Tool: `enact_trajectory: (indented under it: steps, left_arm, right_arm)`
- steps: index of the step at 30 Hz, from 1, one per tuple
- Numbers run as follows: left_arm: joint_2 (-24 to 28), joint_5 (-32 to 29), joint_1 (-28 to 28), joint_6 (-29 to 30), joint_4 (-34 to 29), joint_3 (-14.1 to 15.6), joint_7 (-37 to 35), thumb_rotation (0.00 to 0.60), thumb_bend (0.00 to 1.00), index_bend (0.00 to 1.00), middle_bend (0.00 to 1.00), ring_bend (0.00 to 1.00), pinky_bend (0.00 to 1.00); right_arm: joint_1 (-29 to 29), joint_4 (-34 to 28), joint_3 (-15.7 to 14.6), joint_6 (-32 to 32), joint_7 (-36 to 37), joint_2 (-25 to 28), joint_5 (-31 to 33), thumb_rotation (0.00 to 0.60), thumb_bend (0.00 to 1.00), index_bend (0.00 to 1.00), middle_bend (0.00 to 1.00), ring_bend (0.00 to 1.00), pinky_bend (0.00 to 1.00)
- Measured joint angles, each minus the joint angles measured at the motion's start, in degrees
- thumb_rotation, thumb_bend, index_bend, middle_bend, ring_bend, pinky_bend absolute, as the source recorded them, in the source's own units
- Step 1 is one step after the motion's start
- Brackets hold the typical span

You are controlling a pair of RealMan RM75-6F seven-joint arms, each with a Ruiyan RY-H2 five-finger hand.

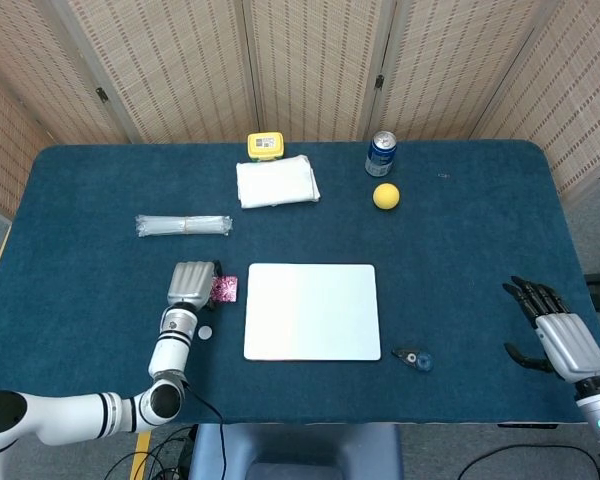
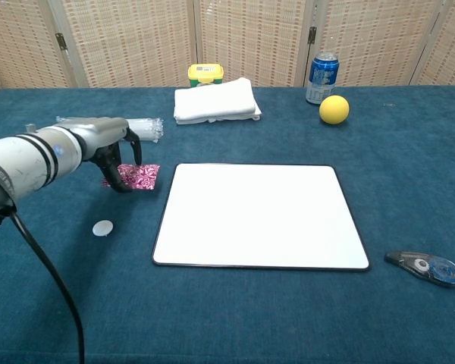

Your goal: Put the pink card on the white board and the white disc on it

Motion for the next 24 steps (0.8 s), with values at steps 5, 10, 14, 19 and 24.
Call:
enact_trajectory:
  steps: [5, 10, 14, 19, 24]
  left_arm:
    - [-1.8, -0.2, -2.0, 2.8, -2.6, -0.5, 3.6, 0.600, 0.27, 0.41, 1.00, 0.98, 0.98]
    - [-4.2, -1.6, -4.8, 5.4, -3.9, -1.7, 8.2, 0.600, 0.27, 0.41, 1.00, 0.99, 0.98]
    - [-7.5, -3.1, -7.7, 7.6, -4.5, -2.9, 12.3, 0.600, 0.27, 0.41, 1.00, 0.98, 0.98]
    - [-11.4, -4.5, -10.5, 8.8, -3.7, -3.7, 15.6, 0.600, 0.27, 0.41, 1.00, 0.98, 0.98]
    - [-15.6, -5.6, -12.9, 8.2, -0.3, -4.9, 17.0, 0.600, 0.27, 0.41, 1.00, 0.98, 0.98]
  right_arm:
    - [0.0, 0.5, -0.1, 0.6, 3.3, 0.7, -0.5, 0.600, 0.24, 0.00, 0.00, 0.00, 0.00]
    - [-0.4, 1.4, 0.0, 1.8, 7.3, 1.5, -0.7, 0.600, 0.24, 0.00, 0.00, 0.00, 0.00]
    - [-0.5, 2.2, -0.1, 2.5, 9.7, 2.0, -1.7, 0.600, 0.24, 0.00, 0.00, 0.00, 0.00]
    - [-0.7, 2.8, -0.5, 3.6, 12.0, 2.5, -2.8, 0.600, 0.24, 0.00, 0.00, 0.00, 0.00]
    - [-1.0, 4.1, -0.4, 4.1, 15.9, 3.0, -2.3, 0.600, 0.24, 0.00, 0.00, 0.00, 0.00]
